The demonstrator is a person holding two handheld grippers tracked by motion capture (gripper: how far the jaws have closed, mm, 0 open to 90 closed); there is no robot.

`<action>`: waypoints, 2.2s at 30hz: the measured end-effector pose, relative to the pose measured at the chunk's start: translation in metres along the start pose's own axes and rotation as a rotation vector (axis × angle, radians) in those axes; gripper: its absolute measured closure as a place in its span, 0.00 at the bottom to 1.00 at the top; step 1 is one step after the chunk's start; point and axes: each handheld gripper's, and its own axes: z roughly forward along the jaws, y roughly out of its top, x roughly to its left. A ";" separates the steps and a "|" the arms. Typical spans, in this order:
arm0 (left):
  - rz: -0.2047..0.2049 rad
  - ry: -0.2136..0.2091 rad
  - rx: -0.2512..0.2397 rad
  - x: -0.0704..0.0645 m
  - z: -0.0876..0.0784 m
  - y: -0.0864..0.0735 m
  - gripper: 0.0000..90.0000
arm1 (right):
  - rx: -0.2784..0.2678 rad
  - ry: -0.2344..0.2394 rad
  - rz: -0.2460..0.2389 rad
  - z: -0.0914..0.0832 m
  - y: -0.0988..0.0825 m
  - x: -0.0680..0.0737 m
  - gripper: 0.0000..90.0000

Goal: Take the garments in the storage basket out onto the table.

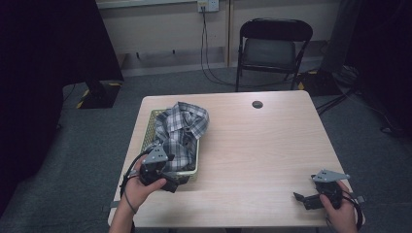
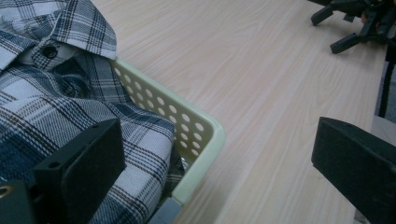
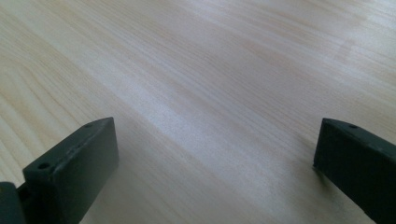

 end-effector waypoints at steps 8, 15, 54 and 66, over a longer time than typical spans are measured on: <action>0.007 0.014 -0.001 0.005 0.006 0.010 0.03 | 0.000 0.000 0.000 0.000 0.000 0.000 0.00; 0.003 0.044 0.002 0.013 0.008 0.017 0.02 | 0.000 0.000 0.000 0.000 0.000 0.000 0.00; -0.085 0.210 0.107 0.071 0.034 0.027 0.04 | 0.000 0.000 0.000 0.000 0.000 0.000 0.00; -0.129 0.280 0.168 0.088 0.048 0.028 0.04 | 0.000 0.000 0.000 0.000 0.000 0.000 0.00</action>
